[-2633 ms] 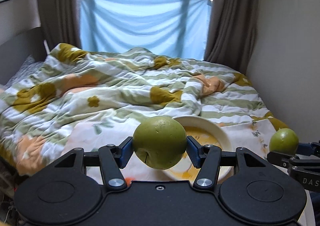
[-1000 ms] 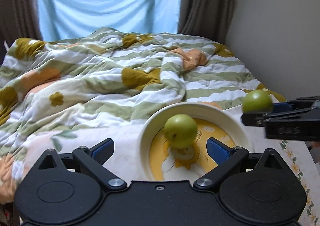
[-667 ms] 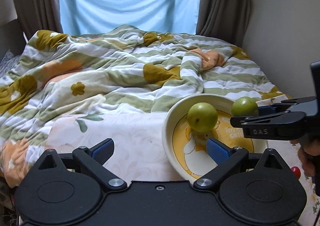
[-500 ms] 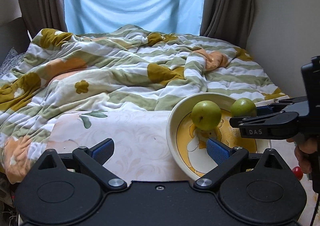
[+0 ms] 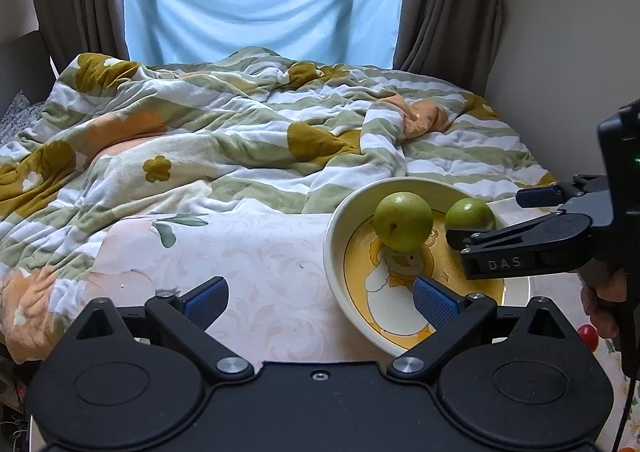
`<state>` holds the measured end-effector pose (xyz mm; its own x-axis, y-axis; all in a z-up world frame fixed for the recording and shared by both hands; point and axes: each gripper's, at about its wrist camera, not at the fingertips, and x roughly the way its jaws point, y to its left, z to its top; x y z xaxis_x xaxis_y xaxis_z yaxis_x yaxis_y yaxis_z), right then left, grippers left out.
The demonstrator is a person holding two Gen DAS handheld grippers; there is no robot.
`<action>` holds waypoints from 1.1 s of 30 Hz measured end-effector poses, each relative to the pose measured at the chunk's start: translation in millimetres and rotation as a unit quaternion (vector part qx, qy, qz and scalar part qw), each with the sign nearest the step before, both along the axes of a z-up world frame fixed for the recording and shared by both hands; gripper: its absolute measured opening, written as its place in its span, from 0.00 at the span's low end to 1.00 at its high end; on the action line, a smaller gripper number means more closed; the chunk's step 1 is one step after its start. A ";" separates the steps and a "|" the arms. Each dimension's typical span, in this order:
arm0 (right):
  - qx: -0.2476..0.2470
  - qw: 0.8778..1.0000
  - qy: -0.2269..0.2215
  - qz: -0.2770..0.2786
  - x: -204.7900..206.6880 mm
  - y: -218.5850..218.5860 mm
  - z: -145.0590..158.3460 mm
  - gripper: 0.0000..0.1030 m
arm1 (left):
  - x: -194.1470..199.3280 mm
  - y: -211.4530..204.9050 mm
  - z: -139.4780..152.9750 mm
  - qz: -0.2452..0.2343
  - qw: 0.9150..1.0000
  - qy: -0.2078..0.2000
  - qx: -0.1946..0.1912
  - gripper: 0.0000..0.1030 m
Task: Organize fruits
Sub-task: 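Open the left tool to release the apple while the right tool drops another green apple, then withdraw the left tool from the bowl toward the red tomato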
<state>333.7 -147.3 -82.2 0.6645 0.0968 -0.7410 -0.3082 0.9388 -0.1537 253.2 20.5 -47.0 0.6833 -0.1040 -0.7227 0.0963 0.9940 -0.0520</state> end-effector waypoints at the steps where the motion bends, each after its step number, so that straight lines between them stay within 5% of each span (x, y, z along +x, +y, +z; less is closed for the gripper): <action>1: 0.001 1.000 -0.006 -0.001 -2.6 -1.1 2.5 1.00 | -0.2 -0.4 0.6 -0.001 1.000 0.000 0.000 0.98; 16: 0.039 0.998 -0.019 -0.046 -47.0 -29.3 51.7 1.00 | -22.0 -10.5 39.9 -0.024 0.999 -0.039 0.011 0.98; 33: 0.066 0.994 -0.033 -0.081 -176.3 -81.0 116.4 1.00 | -123.8 -35.4 78.1 0.003 0.997 -0.071 0.030 0.98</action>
<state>157.5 -228.3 34.1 0.7259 0.0783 -0.6833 -0.1449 0.9886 -0.0405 129.3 -15.0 31.0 0.7800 -0.0595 -0.6229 0.0925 0.9955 0.0206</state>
